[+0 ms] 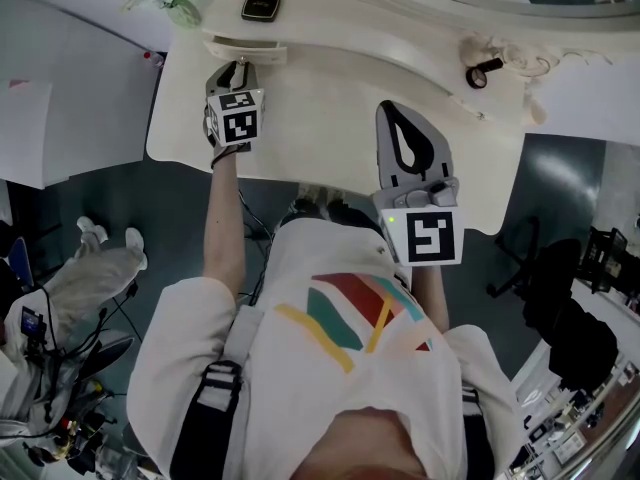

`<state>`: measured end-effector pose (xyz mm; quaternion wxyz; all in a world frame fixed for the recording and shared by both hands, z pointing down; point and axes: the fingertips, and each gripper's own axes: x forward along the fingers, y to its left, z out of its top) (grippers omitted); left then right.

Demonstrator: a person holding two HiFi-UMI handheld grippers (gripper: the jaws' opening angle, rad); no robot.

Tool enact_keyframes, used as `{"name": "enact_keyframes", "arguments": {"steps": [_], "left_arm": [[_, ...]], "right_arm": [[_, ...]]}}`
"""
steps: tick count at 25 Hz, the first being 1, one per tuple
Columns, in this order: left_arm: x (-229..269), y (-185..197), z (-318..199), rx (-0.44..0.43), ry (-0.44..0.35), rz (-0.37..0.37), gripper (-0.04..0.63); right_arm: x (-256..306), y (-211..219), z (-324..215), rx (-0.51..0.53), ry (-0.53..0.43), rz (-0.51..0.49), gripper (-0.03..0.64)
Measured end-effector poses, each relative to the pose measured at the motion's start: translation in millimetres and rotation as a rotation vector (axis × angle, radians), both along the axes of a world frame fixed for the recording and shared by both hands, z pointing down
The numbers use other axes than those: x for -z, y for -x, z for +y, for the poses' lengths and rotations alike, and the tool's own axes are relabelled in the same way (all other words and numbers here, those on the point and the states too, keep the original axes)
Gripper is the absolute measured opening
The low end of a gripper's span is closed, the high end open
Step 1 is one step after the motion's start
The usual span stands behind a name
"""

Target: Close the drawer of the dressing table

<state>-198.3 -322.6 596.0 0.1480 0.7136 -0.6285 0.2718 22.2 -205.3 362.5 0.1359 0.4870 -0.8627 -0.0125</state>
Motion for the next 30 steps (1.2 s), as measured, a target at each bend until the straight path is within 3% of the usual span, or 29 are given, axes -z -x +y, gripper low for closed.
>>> {"name": "enact_keyframes", "arguments": {"steps": [30], "left_arm": [[-10.9,-3.5,-21.6,-0.017,0.031,-0.018,0.092]], "right_arm": [[-9.2,-11.4,-10.7,-0.039,0.032,-0.004,0.0]]}}
